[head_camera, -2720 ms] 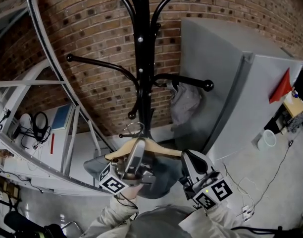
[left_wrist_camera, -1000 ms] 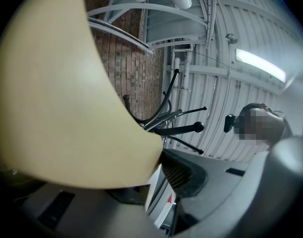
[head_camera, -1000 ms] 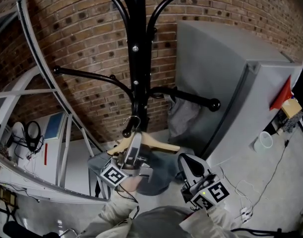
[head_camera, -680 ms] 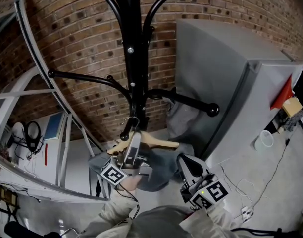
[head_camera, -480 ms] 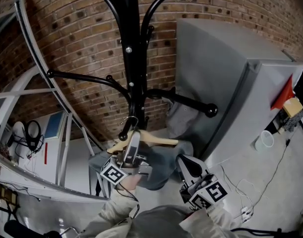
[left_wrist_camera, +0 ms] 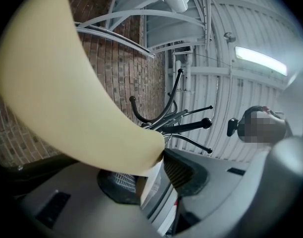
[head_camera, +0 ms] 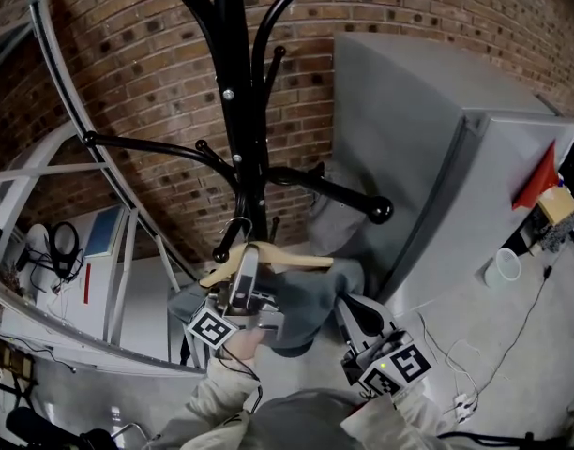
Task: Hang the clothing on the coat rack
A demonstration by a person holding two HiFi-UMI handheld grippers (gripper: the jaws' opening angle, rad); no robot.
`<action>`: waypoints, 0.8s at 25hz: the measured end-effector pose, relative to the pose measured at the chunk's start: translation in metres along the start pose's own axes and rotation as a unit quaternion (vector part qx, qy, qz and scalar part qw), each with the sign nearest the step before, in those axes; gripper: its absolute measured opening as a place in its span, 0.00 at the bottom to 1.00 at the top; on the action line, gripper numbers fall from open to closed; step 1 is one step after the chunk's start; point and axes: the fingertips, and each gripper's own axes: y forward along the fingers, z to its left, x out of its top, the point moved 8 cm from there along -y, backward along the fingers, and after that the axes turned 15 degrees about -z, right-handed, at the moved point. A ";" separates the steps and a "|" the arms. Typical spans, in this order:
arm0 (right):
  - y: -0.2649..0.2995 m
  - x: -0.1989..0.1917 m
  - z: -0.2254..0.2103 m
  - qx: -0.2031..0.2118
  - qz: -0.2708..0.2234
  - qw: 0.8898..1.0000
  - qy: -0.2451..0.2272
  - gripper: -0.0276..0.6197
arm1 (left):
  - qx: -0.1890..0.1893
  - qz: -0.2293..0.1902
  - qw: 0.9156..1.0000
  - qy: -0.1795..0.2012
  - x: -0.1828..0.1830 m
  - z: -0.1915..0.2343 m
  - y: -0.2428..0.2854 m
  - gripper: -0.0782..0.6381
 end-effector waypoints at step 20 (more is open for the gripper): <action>-0.026 -0.018 0.006 0.036 0.040 0.998 0.042 0.08 | 0.072 0.069 0.986 0.135 -0.016 -0.038 -0.073 0.20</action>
